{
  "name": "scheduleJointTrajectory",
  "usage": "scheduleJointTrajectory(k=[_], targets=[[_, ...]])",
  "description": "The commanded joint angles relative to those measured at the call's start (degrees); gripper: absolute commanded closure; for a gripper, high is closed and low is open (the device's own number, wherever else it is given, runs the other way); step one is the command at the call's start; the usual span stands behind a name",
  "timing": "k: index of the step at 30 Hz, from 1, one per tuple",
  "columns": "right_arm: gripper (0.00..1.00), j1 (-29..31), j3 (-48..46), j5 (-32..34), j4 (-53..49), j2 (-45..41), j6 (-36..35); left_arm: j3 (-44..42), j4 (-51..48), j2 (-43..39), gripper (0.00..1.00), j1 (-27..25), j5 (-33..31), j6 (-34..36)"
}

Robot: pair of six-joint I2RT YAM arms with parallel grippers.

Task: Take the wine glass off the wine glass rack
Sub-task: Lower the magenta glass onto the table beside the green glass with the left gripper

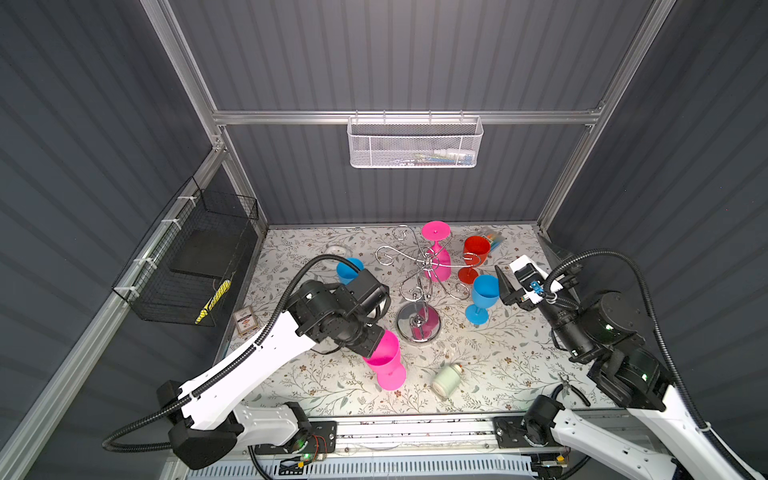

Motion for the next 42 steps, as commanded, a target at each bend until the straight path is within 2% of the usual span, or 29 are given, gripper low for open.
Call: scheduleJointTrajectory(k=[1, 7, 12, 21, 42], targets=[[0.01, 0.0, -0.6, 0.9, 1.2, -0.4, 1.0, -4.8, 4.1, -1.2, 1.00, -1.0, 0.2, -4.8], [0.01, 0.1, -0.6, 0.9, 1.2, -0.6, 1.4, -11.5, 10.0, -4.3, 1.00, -1.5, -2.5, -10.4], [0.01, 0.0, -0.7, 0.9, 1.1, -0.4, 1.5, -14.2, 10.5, -3.7, 1.00, -1.9, -5.6, -13.2], [0.01, 0.0, -1.3, 1.1, 1.0, -0.6, 1.8, -14.7, 11.1, -0.3, 1.00, -2.6, -8.5, -14.2], [0.01, 0.1, -2.3, 1.8, 1.1, -0.7, 1.4, -15.5, 13.0, 4.4, 1.00, -3.6, -9.1, -15.3]])
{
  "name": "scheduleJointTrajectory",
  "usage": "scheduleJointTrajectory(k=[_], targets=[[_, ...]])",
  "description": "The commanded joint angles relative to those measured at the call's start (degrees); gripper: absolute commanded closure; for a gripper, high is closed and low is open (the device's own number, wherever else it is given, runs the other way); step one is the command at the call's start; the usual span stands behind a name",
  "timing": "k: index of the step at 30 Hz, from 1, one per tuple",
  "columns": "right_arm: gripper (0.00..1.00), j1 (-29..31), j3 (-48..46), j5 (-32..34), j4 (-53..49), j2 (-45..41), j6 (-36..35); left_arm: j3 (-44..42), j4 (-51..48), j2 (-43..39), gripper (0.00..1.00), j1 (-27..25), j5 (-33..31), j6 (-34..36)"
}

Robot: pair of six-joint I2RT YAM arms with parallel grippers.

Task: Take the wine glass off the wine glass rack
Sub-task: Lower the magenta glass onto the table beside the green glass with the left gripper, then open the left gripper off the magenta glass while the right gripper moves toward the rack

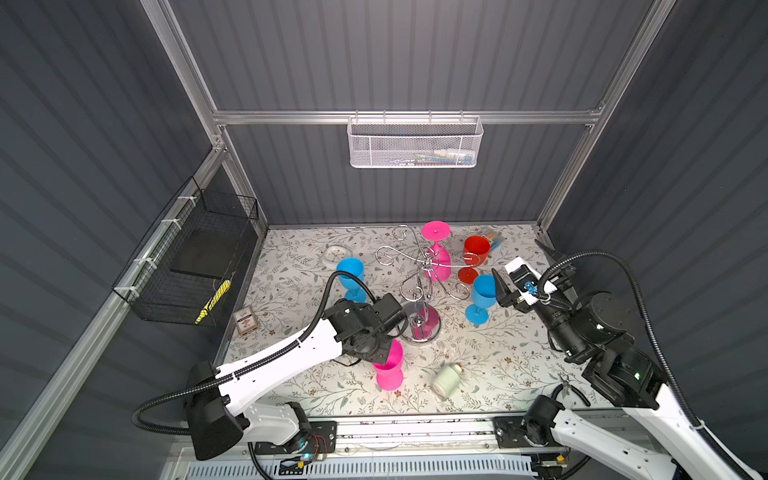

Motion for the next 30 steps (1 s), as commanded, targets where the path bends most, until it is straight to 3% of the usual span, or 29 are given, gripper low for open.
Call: scheduleJointTrajectory(k=[1, 4, 12, 19, 21, 26, 30], targets=[[0.01, 0.1, -0.4, 1.1, 1.1, -0.5, 0.4, -0.7, 0.0, 0.6, 1.00, -0.5, -0.9, -0.9], [0.01, 0.1, -0.6, 1.1, 0.9, -0.6, 0.4, -0.9, 0.2, 0.7, 0.97, -0.6, -0.9, -1.1], [0.01, 0.0, -0.2, 1.1, 1.0, -0.1, 0.5, 0.3, 0.7, -1.5, 0.68, -0.7, -1.1, -2.0], [0.01, -2.7, 2.9, -0.3, 0.6, 3.0, 7.2, 5.8, 0.9, -6.1, 0.53, -0.7, -3.9, -2.2], [0.01, -5.8, 5.4, -3.7, -1.1, 4.8, 12.7, 7.8, 1.2, -7.4, 0.52, -0.7, -5.4, -1.7], [0.01, -19.5, 13.8, -20.2, -6.6, 11.6, 31.0, 11.8, 2.8, -10.7, 0.50, -0.7, -9.8, 0.6], [0.03, -27.2, 21.7, -32.4, -10.2, 19.1, 43.4, 11.5, 6.2, -13.3, 0.46, -0.7, -13.0, 2.8]])
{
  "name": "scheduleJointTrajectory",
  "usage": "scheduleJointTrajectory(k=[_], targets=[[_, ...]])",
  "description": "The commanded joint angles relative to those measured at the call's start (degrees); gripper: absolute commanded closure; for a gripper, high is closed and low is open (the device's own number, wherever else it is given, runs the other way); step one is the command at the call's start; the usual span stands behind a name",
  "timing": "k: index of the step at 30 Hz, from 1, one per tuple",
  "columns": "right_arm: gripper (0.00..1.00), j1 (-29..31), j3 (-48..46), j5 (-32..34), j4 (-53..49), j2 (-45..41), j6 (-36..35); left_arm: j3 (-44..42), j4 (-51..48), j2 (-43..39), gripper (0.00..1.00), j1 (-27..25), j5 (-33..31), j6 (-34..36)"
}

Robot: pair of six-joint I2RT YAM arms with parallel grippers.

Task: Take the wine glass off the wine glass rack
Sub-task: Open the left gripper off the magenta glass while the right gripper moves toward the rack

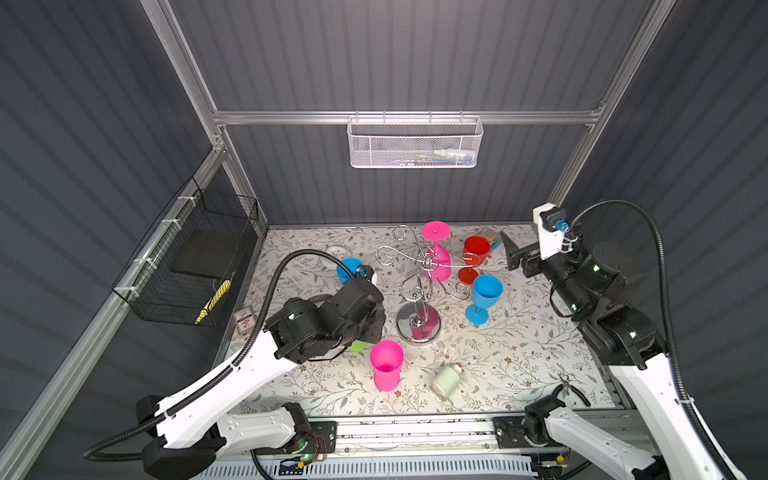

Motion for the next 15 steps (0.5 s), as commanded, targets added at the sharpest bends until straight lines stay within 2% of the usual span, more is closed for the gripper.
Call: scheduleJointTrajectory(k=[1, 7, 11, 15], targets=[[0.04, -4.9, 6.4, -15.2, -5.7, 5.7, 16.3, 0.3, 3.5, -2.1, 0.46, -0.3, -4.6, 2.9], [0.12, -10.7, 18.4, -34.2, -13.5, 19.8, 29.0, -1.3, 8.6, -6.5, 0.44, -0.3, -8.3, 5.3], [0.25, -13.1, 23.1, -44.2, -16.4, 28.1, 36.0, -2.3, 11.8, -8.6, 0.42, -0.3, -10.3, 7.7], [0.41, -13.5, 26.1, -51.8, -17.8, 35.0, 39.3, -3.1, 13.7, -9.4, 0.39, -0.3, -11.8, 9.6]])
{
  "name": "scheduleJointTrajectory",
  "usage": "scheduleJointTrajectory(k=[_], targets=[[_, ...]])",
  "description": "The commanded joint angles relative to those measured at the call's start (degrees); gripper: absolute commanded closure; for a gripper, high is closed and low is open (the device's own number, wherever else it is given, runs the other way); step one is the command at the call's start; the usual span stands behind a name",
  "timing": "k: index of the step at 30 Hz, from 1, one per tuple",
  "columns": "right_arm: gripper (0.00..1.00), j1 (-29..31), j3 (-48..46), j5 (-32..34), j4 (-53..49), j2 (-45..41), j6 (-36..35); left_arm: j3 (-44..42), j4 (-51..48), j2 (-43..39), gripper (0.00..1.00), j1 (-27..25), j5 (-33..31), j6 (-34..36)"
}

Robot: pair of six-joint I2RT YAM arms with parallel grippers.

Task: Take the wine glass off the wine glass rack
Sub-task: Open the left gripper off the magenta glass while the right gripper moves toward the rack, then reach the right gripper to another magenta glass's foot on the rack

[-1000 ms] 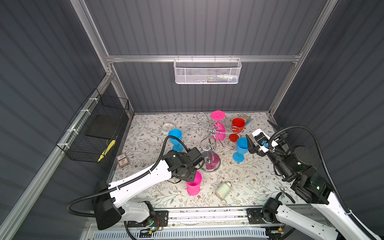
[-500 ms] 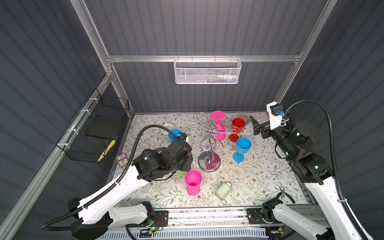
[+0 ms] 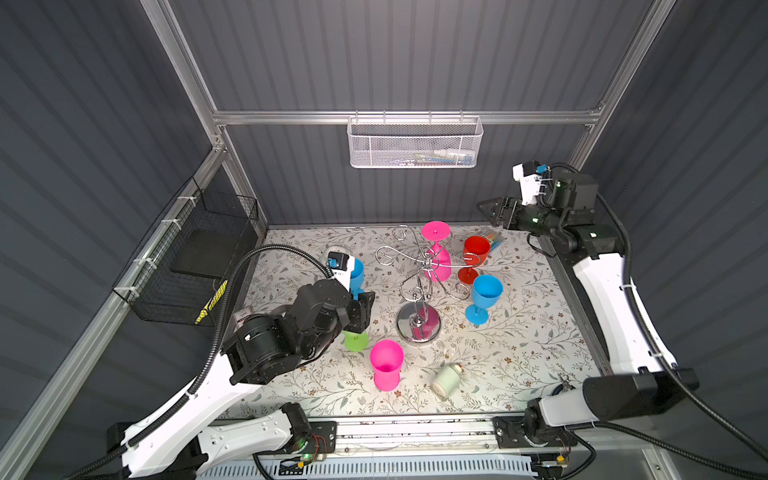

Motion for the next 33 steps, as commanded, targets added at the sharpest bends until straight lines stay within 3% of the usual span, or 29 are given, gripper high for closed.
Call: scheduleJointTrajectory(k=[1, 7, 24, 33], targets=[[0.45, -0.2, 2.9, -12.3, -3.7, 4.0, 6.8, -1.0, 2.9, -0.2, 0.39, -0.3, -2.9, 3.2], [0.60, 0.1, 4.7, -20.6, -2.7, 10.9, 10.9, -0.9, 2.8, 1.4, 0.36, -0.3, -2.0, 4.4], [0.57, 3.6, 10.4, -24.2, -6.5, 19.2, 9.6, -3.8, 5.5, 1.1, 0.34, -0.3, 0.1, 2.7], [0.64, 5.5, 12.6, -24.5, -7.5, 21.7, 9.3, -3.9, 5.7, 1.1, 0.34, -0.3, 0.5, 2.5]])
